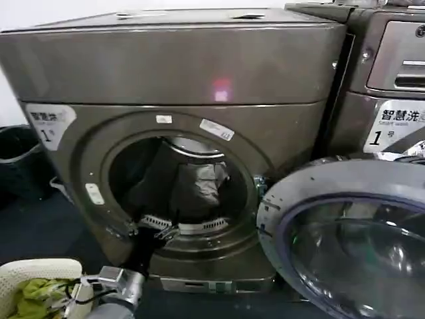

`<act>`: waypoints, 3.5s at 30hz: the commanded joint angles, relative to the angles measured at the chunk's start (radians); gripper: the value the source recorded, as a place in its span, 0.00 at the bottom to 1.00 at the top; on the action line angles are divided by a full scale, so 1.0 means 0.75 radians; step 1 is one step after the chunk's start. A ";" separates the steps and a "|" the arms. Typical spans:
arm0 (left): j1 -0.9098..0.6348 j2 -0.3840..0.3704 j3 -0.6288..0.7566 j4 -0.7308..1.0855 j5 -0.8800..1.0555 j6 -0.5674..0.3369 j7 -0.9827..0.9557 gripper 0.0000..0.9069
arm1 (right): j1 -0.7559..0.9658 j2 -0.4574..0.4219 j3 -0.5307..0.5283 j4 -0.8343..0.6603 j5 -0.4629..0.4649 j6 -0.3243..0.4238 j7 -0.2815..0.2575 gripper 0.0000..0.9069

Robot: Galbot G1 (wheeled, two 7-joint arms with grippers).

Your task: Grasp the clothes from the dryer.

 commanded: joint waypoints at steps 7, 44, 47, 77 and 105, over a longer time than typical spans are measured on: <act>0.003 -0.006 -0.005 -0.004 0.004 -0.001 0.002 1.00 | 0.008 -0.004 -0.008 0.004 0.001 0.004 0.001 1.00; -1.195 -0.139 0.114 1.413 0.023 -0.224 -0.012 1.00 | -0.037 -0.006 0.044 0.001 -0.056 -0.007 0.001 1.00; -1.255 -0.160 0.112 1.518 0.038 -0.229 -0.005 1.00 | -0.045 -0.006 0.054 -0.003 -0.053 -0.006 0.000 1.00; -1.859 -0.135 0.415 2.505 0.776 -0.498 1.085 1.00 | -0.052 -0.004 0.063 0.009 -0.044 -0.008 -0.013 1.00; -1.841 -0.136 0.626 2.559 1.280 -0.459 1.065 1.00 | -0.065 0.020 0.072 0.045 -0.027 -0.005 -0.025 1.00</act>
